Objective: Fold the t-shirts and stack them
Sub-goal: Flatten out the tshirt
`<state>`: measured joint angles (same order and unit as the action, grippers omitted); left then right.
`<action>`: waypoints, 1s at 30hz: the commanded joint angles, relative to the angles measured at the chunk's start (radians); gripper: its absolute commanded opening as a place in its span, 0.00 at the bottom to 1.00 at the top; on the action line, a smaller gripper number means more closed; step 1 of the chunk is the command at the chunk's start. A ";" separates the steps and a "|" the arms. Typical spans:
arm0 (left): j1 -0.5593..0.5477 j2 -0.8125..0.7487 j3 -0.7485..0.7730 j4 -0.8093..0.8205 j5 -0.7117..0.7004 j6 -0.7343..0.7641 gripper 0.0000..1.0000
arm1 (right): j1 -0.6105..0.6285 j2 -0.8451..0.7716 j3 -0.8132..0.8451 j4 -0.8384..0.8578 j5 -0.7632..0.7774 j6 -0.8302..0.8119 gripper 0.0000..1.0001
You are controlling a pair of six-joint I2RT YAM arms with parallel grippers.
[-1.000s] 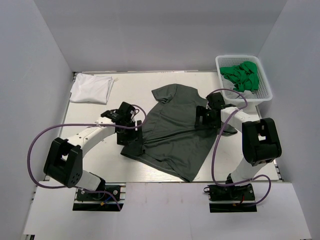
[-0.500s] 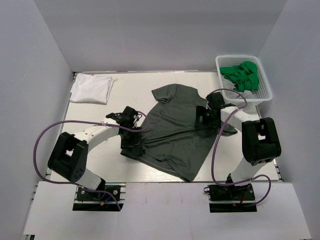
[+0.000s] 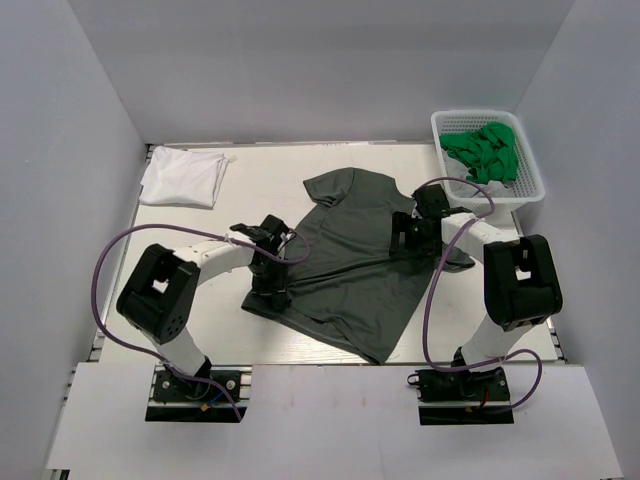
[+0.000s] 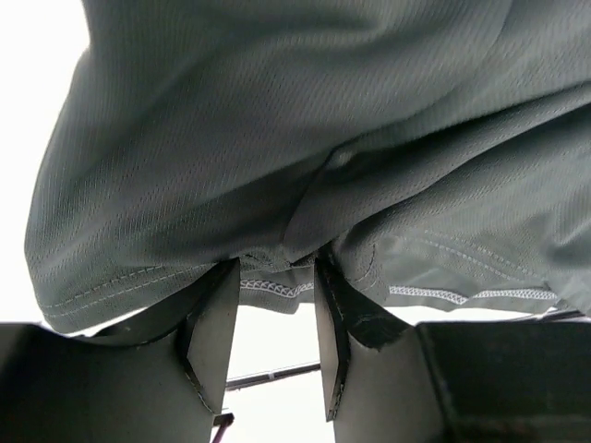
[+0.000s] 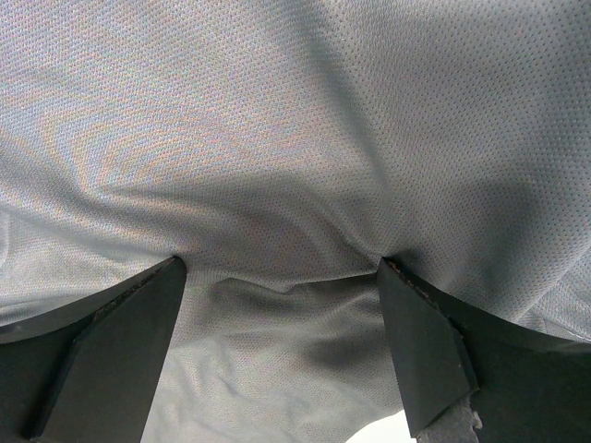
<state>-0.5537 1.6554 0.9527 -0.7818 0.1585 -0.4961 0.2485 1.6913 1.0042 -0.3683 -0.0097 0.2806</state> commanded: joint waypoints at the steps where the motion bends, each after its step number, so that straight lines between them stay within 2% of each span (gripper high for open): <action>1: -0.009 -0.002 0.054 -0.003 -0.034 0.007 0.48 | -0.008 -0.001 0.013 -0.028 0.005 -0.001 0.90; 6: -0.009 0.020 0.099 -0.037 -0.059 0.007 0.48 | -0.006 0.002 0.005 -0.026 0.004 -0.003 0.90; 7: -0.009 0.020 0.109 -0.037 -0.059 0.007 0.45 | -0.006 0.001 0.007 -0.027 0.004 -0.001 0.90; 9: -0.009 0.029 0.122 -0.057 -0.068 0.007 0.37 | -0.008 0.002 0.004 -0.023 0.005 -0.001 0.90; 10: -0.009 0.029 0.136 -0.068 -0.068 0.007 0.24 | -0.008 -0.002 0.004 -0.024 0.004 -0.001 0.90; 12: -0.009 0.029 0.136 -0.068 -0.068 0.007 0.15 | -0.008 -0.001 0.002 -0.026 0.005 -0.003 0.90; 14: -0.009 0.029 0.136 -0.068 -0.068 0.016 0.16 | -0.006 -0.002 0.004 -0.027 0.007 -0.003 0.90; 16: -0.009 0.040 0.136 -0.068 -0.068 0.016 0.24 | -0.006 -0.001 0.005 -0.027 0.005 -0.003 0.90; 18: -0.009 0.049 0.136 -0.068 -0.057 0.016 0.24 | -0.006 0.001 0.004 -0.027 0.007 -0.003 0.90; 19: -0.009 0.049 0.136 -0.068 -0.048 0.016 0.19 | -0.006 0.001 0.004 -0.029 0.005 -0.006 0.90; 21: -0.009 0.058 0.127 -0.056 -0.048 0.016 0.00 | -0.005 -0.002 0.002 -0.029 0.005 -0.004 0.90; 25: -0.009 0.012 0.127 -0.031 -0.048 0.016 0.00 | -0.008 -0.005 0.002 -0.030 0.042 -0.003 0.90; 30: 0.017 -0.167 0.136 -0.004 -0.155 -0.012 0.00 | -0.008 0.007 0.010 -0.034 0.076 -0.003 0.90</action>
<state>-0.5529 1.6348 1.0622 -0.8268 0.0727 -0.4923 0.2481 1.6913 1.0042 -0.3725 0.0246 0.2806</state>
